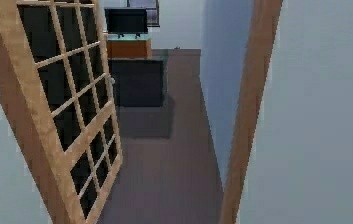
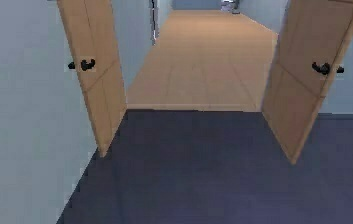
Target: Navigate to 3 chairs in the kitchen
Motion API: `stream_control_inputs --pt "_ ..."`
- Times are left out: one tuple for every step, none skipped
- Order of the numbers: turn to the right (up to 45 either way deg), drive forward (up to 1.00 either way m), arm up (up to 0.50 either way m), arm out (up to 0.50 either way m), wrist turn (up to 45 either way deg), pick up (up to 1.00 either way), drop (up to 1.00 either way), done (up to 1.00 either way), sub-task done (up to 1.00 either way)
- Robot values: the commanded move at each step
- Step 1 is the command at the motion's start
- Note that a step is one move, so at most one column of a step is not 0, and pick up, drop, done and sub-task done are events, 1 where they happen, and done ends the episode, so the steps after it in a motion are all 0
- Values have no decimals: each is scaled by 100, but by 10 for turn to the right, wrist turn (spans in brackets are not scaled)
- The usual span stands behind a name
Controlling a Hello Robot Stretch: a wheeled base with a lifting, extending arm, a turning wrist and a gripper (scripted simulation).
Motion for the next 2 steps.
stream_control_inputs --pt "0 100 0 0 0 0 0 0 0" --pt "30 0 0 0 0 0 0 0 0"
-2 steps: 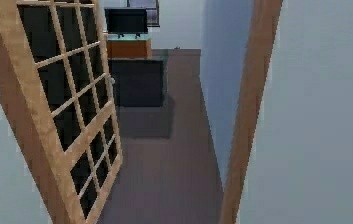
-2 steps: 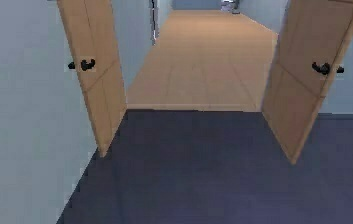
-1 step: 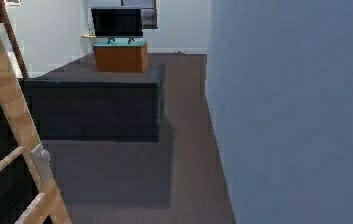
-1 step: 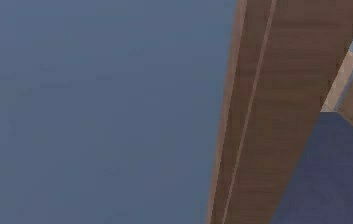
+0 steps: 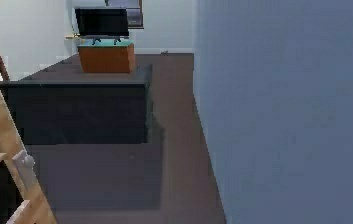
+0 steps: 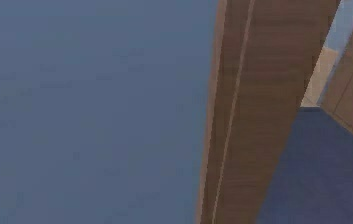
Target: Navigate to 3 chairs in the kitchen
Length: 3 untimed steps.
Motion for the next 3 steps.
stream_control_inputs --pt "0 100 0 0 0 0 0 0 0" --pt "0 100 0 0 0 0 0 0 0" --pt "0 90 0 0 0 0 0 0 0"
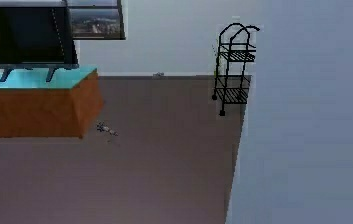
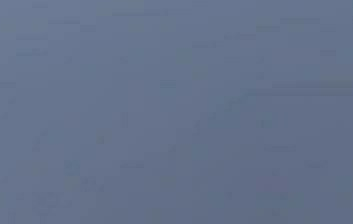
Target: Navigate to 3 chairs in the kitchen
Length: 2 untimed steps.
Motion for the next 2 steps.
stream_control_inputs --pt "-60 0 0 0 0 0 0 0 0" --pt "0 15 0 0 0 0 0 0 0"
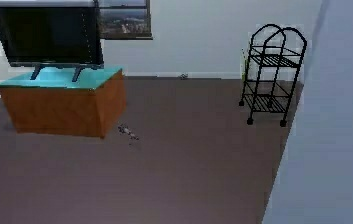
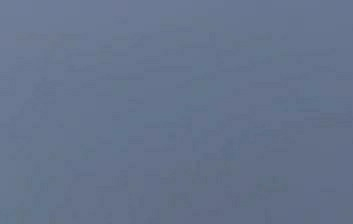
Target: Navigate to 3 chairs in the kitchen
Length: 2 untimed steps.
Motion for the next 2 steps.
stream_control_inputs --pt "-450 0 0 0 0 0 0 0 0" --pt "-330 0 0 0 0 0 0 0 0"
